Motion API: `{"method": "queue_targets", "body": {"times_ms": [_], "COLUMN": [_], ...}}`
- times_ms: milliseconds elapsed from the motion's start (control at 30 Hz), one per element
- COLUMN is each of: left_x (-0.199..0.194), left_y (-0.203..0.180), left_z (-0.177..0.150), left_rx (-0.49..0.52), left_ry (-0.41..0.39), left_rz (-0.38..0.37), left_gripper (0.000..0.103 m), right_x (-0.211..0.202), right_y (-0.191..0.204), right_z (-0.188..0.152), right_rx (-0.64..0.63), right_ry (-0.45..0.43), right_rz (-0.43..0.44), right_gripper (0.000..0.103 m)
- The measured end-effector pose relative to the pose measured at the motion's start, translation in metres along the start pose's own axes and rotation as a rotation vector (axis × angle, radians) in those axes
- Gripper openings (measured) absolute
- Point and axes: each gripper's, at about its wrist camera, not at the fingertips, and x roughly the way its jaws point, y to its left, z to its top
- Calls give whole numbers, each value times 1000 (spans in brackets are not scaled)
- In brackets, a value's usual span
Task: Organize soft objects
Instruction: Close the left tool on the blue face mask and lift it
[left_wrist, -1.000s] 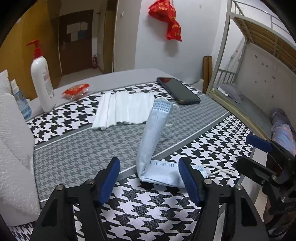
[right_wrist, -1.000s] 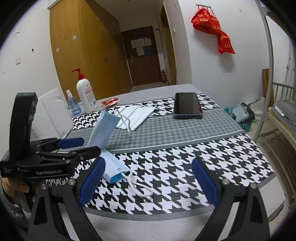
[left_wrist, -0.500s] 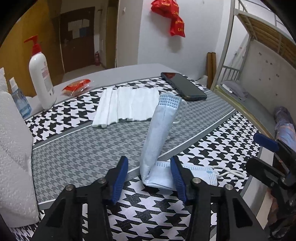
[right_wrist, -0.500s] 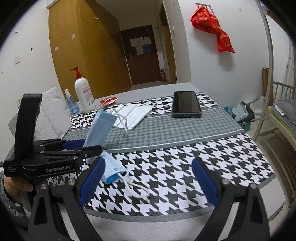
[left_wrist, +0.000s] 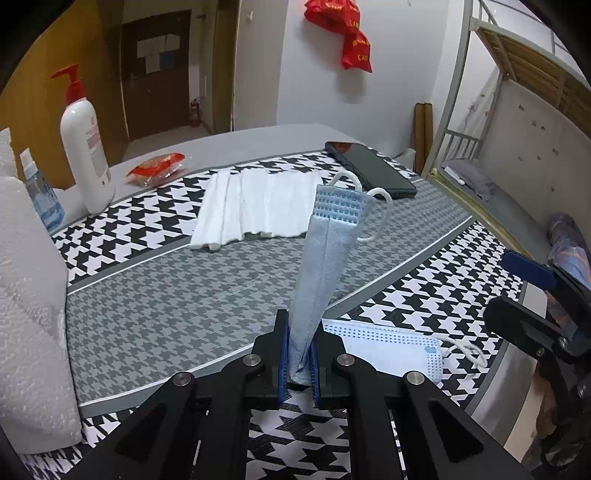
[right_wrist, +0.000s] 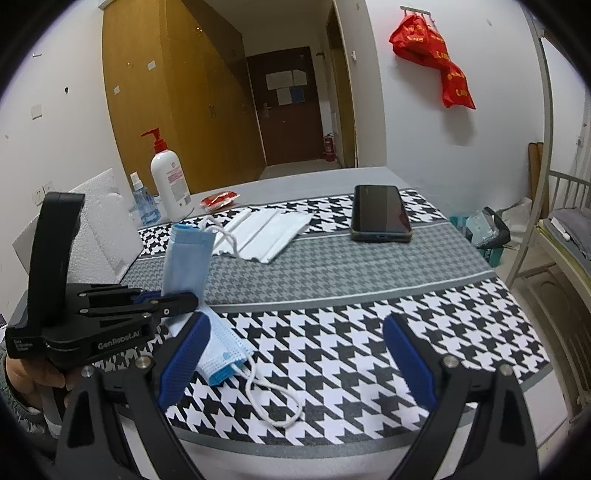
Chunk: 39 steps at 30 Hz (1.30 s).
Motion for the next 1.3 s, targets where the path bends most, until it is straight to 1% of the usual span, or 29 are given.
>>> {"method": "queue_targets", "body": {"times_ms": [267,433,733,933,1067,1300], "left_x": [-15,-26,-42,-49,-53,-56], "left_y": [12,21,31,36,39,41], "left_z": [-4,-6,-13,-17,-16,-18], "left_rx": [-27,-50,-67,-71,-76,-90], "left_ry": [-20,-39,-71,-91,-100,-106], "left_rz": [23,54,102,149,166,179], "left_gripper": [10,10,10,10,10,10], "right_x": [4,12,24,39,46,61], "right_y": [13,21,37,42,48,53], "right_z": [11,19,36,46,53,62], "right_rx": [-36,-50,-106,-120,-143,-153], "right_ry": [2,17,17,39,42,87], "right_rz": [13,25,51,67,65,69], "right_gripper": [96,96,96,96,96,96]}}
